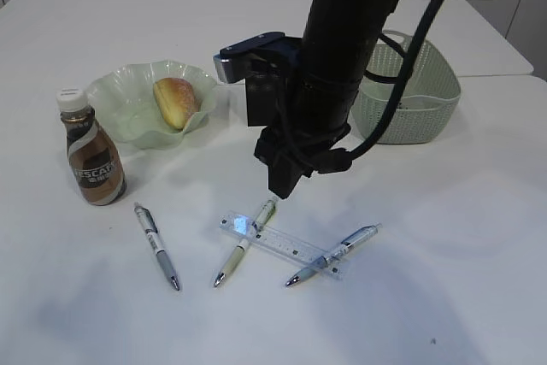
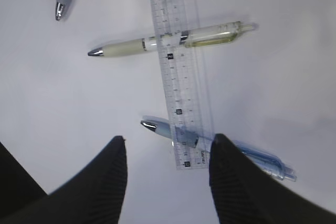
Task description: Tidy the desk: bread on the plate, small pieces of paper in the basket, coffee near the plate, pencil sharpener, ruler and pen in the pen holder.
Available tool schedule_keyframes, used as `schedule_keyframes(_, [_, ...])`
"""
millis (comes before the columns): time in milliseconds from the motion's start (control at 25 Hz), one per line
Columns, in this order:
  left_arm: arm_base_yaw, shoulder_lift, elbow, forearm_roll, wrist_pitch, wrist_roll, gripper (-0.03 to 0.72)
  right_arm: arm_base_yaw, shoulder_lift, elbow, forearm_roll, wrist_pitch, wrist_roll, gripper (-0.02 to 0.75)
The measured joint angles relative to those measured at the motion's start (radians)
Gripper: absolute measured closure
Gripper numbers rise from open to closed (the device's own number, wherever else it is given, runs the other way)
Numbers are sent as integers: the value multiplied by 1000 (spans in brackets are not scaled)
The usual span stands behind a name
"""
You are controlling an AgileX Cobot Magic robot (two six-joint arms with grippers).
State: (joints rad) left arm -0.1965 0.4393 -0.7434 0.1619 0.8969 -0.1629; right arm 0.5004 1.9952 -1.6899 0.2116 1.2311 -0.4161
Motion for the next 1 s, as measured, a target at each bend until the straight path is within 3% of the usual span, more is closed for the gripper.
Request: schedule_keyframes(1000, [0,0,0,2,0,0,347,36,204,0,-44,-124,-120,293])
